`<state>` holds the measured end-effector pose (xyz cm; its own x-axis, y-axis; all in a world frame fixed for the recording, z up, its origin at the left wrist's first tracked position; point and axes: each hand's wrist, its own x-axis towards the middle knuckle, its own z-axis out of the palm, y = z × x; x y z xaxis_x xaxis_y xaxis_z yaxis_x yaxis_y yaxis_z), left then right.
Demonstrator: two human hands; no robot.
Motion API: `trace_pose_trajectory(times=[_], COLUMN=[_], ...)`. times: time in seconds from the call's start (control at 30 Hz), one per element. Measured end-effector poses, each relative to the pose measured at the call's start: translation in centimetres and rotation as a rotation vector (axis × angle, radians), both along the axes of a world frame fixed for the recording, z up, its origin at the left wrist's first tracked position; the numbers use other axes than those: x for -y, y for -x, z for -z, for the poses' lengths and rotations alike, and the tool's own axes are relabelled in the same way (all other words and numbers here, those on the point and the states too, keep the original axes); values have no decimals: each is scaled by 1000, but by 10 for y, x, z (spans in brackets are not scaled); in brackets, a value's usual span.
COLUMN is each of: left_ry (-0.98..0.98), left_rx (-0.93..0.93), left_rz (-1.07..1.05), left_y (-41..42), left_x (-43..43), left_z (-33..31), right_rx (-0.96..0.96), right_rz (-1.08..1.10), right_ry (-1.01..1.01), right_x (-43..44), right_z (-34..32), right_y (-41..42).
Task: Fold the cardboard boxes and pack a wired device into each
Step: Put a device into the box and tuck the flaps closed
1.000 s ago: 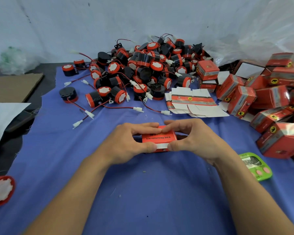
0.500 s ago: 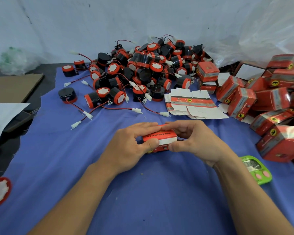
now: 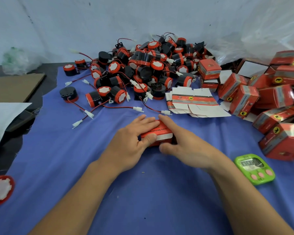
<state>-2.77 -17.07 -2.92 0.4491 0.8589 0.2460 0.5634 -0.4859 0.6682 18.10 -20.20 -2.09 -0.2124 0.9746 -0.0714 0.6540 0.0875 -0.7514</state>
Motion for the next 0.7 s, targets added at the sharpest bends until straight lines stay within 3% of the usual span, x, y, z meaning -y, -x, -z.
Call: trace_pose_trajectory(times=[0.2, 0.3, 0.5, 0.7], left_ry=[75, 103, 127, 122], left_rx=[-78, -32, 87, 85], left_rz=[93, 108, 118, 115], left_y=[9, 11, 10, 11], left_x=[-3, -7, -10, -8], left_z=[-5, -6, -5, -6], right_rx=[-127, -197, -387, -413], right_rz=[125, 211, 222, 196], right_ry=[-83, -146, -83, -54], right_x=[-1, 0, -2, 0], right_z=[-7, -6, -7, -5], right_y=[1, 3, -4, -6])
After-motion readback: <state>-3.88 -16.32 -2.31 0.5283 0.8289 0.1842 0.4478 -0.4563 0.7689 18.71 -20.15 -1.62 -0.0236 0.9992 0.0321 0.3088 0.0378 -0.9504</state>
